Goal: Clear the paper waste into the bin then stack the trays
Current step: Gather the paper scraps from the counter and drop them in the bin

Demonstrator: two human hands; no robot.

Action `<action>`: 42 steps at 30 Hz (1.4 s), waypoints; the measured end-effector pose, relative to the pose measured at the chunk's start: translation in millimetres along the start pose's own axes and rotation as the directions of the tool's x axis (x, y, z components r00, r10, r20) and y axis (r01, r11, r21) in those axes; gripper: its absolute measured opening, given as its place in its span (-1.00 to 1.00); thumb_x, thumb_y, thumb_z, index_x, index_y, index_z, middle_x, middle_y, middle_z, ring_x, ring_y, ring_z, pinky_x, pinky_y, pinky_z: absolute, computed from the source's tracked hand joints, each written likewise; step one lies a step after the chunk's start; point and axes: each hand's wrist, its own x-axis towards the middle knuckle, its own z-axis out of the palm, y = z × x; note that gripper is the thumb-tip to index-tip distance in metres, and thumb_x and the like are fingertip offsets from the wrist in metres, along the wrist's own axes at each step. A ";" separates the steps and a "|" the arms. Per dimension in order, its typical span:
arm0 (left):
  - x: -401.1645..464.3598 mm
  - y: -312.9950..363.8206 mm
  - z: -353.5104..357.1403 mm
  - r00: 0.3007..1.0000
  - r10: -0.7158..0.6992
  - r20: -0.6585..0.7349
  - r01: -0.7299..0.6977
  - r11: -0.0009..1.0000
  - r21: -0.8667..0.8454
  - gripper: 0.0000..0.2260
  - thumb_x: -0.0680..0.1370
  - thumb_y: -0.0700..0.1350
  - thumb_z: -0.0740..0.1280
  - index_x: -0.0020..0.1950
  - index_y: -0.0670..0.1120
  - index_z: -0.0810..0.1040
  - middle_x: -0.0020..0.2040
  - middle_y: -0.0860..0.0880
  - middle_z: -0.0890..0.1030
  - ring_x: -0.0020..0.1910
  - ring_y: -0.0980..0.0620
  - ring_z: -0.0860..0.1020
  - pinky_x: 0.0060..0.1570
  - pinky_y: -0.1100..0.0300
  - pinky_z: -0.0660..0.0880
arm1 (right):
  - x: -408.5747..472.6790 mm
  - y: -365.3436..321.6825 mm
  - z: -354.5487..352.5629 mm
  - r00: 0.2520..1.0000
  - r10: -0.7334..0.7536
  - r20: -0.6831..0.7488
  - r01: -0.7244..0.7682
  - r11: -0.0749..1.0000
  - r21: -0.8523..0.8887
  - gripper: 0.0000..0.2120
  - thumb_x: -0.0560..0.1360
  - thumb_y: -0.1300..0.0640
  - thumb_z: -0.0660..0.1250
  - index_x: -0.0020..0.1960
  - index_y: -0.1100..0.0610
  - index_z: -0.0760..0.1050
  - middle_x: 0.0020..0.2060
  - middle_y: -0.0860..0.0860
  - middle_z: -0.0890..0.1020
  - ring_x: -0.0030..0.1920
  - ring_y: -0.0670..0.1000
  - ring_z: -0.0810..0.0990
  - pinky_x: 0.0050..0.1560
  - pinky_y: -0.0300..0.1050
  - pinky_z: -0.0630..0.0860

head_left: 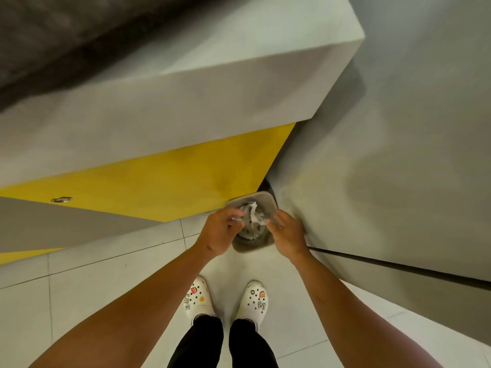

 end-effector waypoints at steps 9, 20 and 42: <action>-79.2 115.6 -60.0 0.996 0.068 0.064 -0.069 0.998 0.006 -0.84 0.57 -0.15 0.42 0.14 -0.09 0.64 0.06 0.03 0.67 0.02 0.07 0.63 0.01 0.26 0.54 | -121.9 -113.3 -78.0 0.968 -0.147 0.205 0.150 0.989 0.001 -0.55 0.57 0.08 0.42 0.43 0.10 0.47 0.32 0.07 0.59 0.30 -0.01 0.56 0.37 0.03 0.49; -217.6 255.5 -142.3 0.992 0.120 0.035 -0.116 0.989 -0.093 -0.85 0.57 -0.16 0.41 0.14 -0.08 0.64 0.04 0.02 0.68 -0.05 0.22 0.62 0.00 0.36 0.51 | -288.8 -244.3 -152.7 0.904 -0.320 0.284 0.361 0.926 -0.107 -0.53 0.57 0.01 0.41 0.45 0.01 0.45 0.29 -0.09 0.58 0.17 -0.14 0.62 0.13 -0.25 0.54; -281.4 333.7 -387.6 0.900 0.347 -0.264 -0.355 0.935 0.019 -0.83 0.57 -0.15 0.42 0.14 0.03 0.64 0.01 0.10 0.68 0.02 0.12 0.64 0.08 0.20 0.57 | -353.6 -453.3 -135.6 0.745 -0.631 0.217 0.661 0.744 -0.102 -0.59 0.57 0.08 0.41 0.39 -0.07 0.49 0.20 -0.18 0.63 0.14 -0.21 0.63 0.25 -0.13 0.54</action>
